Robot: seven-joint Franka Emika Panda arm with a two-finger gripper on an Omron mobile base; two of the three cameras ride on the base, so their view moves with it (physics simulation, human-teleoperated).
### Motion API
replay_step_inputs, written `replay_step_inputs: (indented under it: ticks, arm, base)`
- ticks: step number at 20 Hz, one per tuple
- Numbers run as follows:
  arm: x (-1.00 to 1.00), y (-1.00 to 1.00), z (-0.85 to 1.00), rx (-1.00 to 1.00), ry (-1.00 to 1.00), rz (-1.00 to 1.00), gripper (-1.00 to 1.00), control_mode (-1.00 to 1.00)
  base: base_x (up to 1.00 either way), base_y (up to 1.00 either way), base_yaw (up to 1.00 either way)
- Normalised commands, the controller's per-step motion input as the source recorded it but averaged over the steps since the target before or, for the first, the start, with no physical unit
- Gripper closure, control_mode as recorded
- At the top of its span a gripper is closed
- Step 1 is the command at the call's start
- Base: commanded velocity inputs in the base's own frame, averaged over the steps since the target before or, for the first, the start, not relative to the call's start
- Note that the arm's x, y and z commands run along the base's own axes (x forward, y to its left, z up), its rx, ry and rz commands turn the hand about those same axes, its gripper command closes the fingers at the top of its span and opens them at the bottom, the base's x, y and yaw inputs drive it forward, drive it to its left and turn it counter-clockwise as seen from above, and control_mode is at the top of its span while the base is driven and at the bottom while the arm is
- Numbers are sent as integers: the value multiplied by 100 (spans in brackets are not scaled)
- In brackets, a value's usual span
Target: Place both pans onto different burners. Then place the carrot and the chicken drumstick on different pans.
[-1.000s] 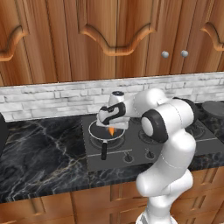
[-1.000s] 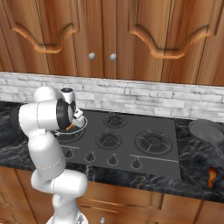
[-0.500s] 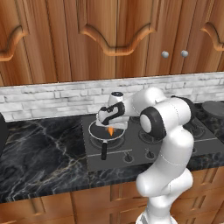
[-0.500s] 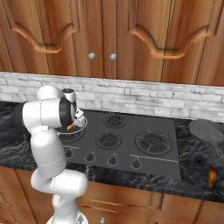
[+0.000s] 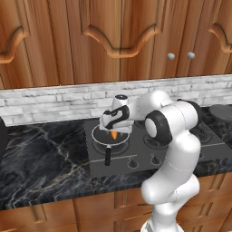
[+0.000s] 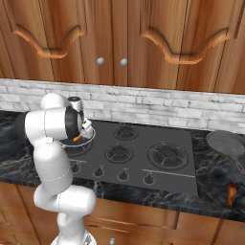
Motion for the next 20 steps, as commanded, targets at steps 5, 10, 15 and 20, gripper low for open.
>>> replay_step_inputs:
  ticks: [5,10,15,20]
  arm:
    - [-13,0,8,0,-24,0,-100,-100]
    - [-27,0,29,0,-24,1,-100,-100]
    - [-29,-14,92,0,-3,0,-100,-100]
    - [-57,-34,84,0,0,0,-100,-100]
  base:
    - [0,0,0]
    - [0,0,0]
    - [0,0,0]
    - [0,0,0]
